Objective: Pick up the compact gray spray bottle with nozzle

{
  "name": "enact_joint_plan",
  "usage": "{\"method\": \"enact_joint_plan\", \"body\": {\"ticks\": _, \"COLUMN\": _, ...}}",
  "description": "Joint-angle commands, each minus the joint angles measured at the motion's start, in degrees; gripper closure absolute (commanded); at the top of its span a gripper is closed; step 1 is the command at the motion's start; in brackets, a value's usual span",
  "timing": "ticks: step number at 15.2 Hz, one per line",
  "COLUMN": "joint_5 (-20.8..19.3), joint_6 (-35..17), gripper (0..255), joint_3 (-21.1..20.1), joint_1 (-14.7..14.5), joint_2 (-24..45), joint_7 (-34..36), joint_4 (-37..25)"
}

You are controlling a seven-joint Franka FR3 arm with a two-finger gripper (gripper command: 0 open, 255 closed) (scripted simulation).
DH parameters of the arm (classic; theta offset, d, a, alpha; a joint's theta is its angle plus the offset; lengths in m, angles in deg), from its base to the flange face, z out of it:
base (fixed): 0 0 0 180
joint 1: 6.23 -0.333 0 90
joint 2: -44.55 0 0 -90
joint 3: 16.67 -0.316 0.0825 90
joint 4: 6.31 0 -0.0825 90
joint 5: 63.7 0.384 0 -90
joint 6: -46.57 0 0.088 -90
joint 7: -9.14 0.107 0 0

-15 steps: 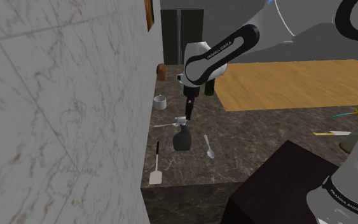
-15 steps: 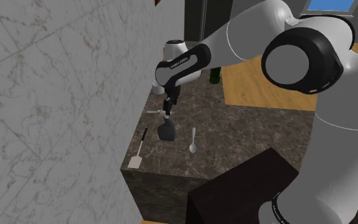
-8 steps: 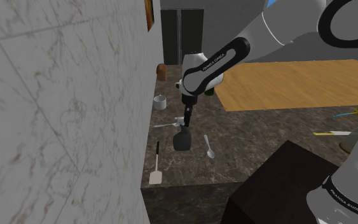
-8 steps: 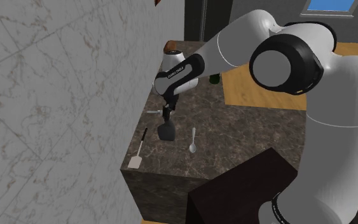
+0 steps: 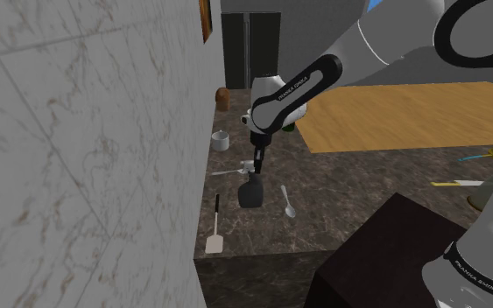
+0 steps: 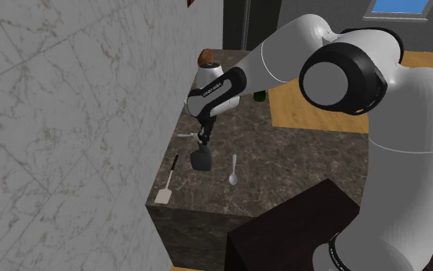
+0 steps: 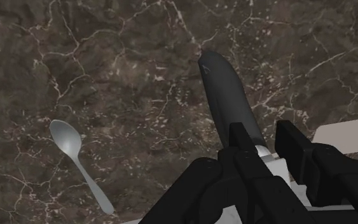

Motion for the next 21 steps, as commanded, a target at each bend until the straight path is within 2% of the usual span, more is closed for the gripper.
{"method": "enact_joint_plan", "body": {"ticks": 1, "joint_5": 0.00, "joint_6": -0.01, "gripper": 255, "joint_3": 0.01, "joint_1": 0.01, "joint_2": 0.05, "joint_7": 0.00, "joint_4": 0.02}}
{"method": "enact_joint_plan", "body": {"ticks": 4, "joint_5": -0.01, "joint_6": 0.08, "gripper": 255, "joint_3": 0.01, "joint_1": 0.00, "joint_2": -0.01, "joint_7": 0.01, "joint_4": -0.01}}
{"method": "enact_joint_plan", "body": {"ticks": 21, "joint_5": -0.43, "joint_6": 9.49, "gripper": 255, "joint_3": 0.16, "joint_1": 0.02, "joint_2": -6.88, "joint_7": 0.86, "joint_4": -2.57}}
